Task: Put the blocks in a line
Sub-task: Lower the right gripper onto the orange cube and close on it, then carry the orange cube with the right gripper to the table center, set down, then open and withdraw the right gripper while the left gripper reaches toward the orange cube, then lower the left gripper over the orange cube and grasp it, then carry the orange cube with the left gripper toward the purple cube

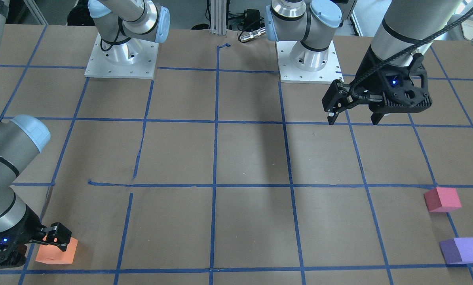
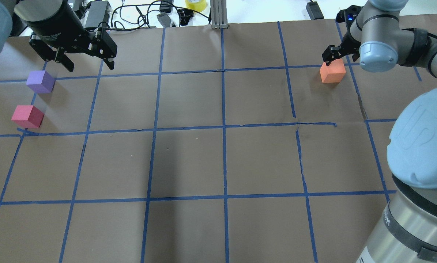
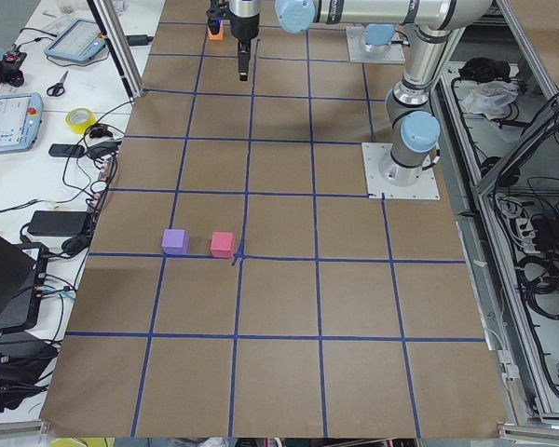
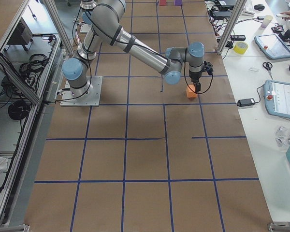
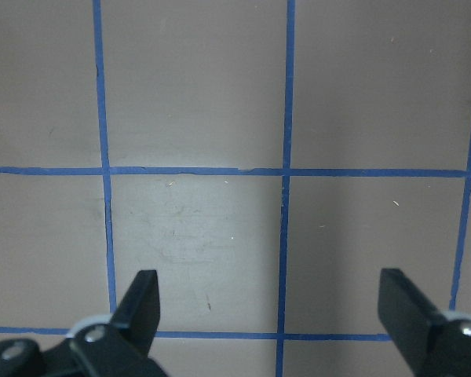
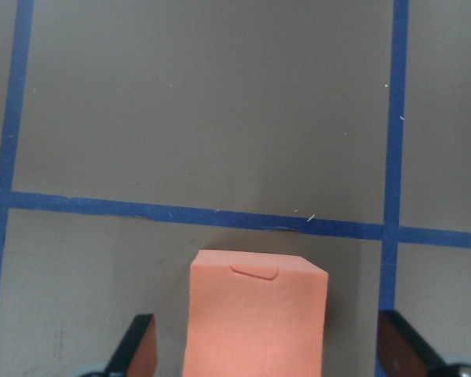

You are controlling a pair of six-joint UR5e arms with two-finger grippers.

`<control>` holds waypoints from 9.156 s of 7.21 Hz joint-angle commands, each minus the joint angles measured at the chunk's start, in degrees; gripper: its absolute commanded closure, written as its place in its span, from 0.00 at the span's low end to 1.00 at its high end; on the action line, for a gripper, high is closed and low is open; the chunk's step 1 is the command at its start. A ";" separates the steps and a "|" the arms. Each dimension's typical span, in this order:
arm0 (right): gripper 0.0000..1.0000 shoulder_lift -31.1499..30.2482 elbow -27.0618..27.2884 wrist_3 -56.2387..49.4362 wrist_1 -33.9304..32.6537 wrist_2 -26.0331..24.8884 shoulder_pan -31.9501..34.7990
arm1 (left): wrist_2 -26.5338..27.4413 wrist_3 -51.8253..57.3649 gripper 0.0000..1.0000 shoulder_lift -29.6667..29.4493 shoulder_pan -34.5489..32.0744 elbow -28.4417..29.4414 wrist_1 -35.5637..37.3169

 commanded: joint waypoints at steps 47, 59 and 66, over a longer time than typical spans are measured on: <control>0.00 -34.03 0.91 15.20 50.14 -3.37 13.79 | -1.06 -13.97 0.00 -35.05 -19.69 6.94 30.94; 0.00 -35.36 4.52 14.85 50.84 -6.27 14.05 | -0.53 -14.06 0.55 -35.86 -19.69 6.68 32.43; 0.00 -35.27 4.87 13.18 50.76 -6.36 13.97 | 2.50 2.26 0.55 -26.10 7.07 5.80 28.22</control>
